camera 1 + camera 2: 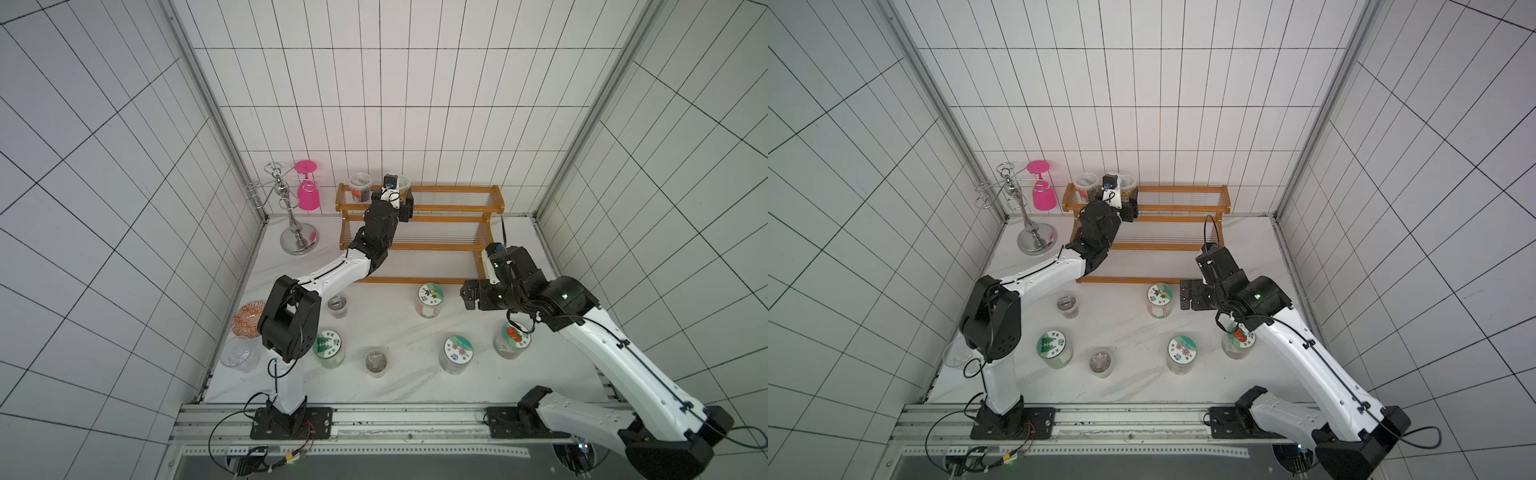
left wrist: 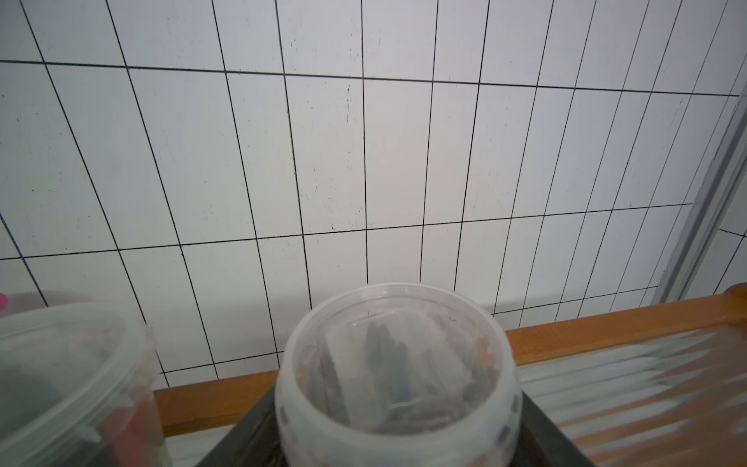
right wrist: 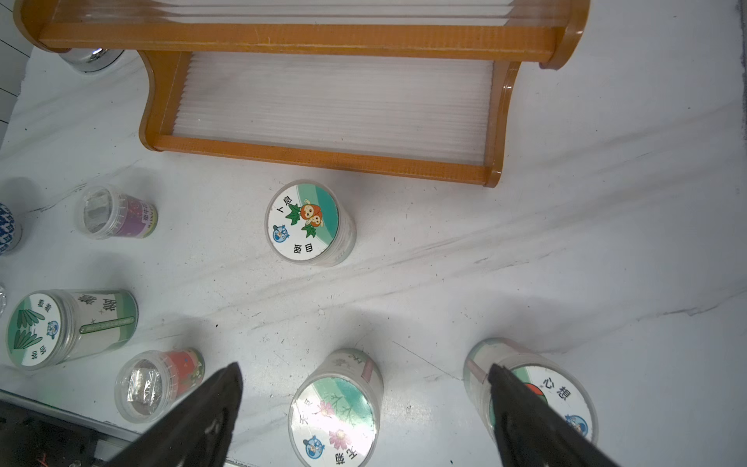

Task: Place the seed container on the shelf
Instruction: Place the seed jar on the shelf.

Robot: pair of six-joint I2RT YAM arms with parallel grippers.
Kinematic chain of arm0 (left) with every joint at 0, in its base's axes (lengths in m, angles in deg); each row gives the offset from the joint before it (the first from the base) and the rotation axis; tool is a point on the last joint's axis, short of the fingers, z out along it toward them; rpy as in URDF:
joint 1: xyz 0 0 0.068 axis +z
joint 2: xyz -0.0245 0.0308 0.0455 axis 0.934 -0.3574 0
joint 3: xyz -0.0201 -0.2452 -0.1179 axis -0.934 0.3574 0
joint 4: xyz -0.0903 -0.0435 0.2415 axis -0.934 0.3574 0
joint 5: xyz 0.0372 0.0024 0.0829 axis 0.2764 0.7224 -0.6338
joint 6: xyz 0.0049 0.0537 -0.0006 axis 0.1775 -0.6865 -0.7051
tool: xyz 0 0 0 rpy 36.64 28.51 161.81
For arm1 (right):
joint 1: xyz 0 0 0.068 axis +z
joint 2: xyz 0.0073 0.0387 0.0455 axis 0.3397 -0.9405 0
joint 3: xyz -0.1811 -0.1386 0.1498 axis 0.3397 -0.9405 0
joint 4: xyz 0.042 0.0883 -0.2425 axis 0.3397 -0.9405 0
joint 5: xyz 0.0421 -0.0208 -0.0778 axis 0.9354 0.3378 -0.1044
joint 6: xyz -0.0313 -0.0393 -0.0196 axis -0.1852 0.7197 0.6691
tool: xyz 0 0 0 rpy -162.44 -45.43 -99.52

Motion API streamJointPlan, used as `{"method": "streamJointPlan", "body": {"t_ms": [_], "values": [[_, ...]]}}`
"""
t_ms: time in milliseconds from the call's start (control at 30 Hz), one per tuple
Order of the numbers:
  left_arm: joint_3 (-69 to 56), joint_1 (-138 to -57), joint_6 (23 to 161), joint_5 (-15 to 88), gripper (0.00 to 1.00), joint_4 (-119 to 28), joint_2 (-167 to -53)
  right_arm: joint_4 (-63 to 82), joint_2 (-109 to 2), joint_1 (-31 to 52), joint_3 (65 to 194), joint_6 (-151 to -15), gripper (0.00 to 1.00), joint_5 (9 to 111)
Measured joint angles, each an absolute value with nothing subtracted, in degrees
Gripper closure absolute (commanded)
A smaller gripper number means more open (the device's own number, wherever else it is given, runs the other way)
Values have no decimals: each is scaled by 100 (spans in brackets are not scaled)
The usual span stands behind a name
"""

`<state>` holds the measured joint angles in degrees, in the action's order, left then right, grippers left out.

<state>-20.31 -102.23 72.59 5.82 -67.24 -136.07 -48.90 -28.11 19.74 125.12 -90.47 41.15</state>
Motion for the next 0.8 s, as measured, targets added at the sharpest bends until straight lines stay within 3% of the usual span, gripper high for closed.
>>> {"method": "streamJointPlan", "body": {"t_ms": [433,800], "values": [[-1087,-10415,7228,370,15,-6694,-12888,-4851,-2800,1945,12508,-9045,2,4196],[63,-10702,7663,317,11,-5723,-10821,-4619,-2712,1910,12224,-8975,2,4443]]}}
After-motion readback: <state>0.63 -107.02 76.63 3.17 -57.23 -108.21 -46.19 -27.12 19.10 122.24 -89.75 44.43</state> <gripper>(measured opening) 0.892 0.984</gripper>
